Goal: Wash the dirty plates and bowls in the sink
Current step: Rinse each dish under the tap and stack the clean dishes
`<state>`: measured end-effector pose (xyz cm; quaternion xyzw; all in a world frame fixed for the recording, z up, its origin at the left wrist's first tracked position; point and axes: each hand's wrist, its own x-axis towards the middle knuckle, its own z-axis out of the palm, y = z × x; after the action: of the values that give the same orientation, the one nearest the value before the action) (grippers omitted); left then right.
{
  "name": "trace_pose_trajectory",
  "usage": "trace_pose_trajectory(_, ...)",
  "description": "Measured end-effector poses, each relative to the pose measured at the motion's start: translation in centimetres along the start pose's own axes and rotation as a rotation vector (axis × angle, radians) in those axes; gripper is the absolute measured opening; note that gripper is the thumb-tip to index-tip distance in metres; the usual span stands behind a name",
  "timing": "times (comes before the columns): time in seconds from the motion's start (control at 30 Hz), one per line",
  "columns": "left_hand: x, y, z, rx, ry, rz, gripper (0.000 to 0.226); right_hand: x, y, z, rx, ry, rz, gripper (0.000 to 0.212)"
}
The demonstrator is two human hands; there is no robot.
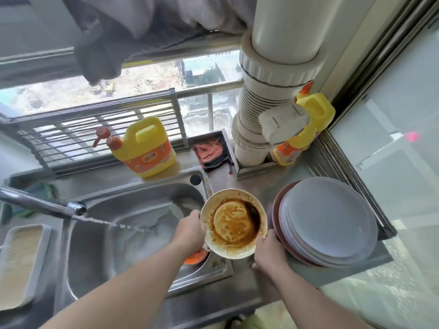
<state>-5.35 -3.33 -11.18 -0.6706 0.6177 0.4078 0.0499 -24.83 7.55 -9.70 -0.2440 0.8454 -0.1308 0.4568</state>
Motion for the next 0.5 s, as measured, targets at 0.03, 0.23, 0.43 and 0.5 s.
trace_pose_trajectory(0.03, 0.1, -0.6, 0.2, -0.031, -0.033, -0.017, 0.014, 0.0, 0.0, 0.3, -0.002, 0.031, -0.030, 0.013)
trace_pose_trajectory(0.23, -2.2, -5.0, -1.3, -0.608, -0.163, -0.174, 0.015, -3.0, -2.7, 2.4, -0.102, 0.182, -0.328, 0.018)
trace_pose_trajectory(0.43, -4.7, -11.8, -6.4, -0.932, -0.082, -0.352, 0.032, -5.1, -6.3, 8.8, -0.103, 0.057, -0.302, 0.023)
trace_pose_trajectory(0.5, -5.1, -14.1, -8.6, -0.973, -0.031, -0.387, 0.043, -5.2, -6.8, 11.8, -0.018, -0.007, -0.218, 0.024)
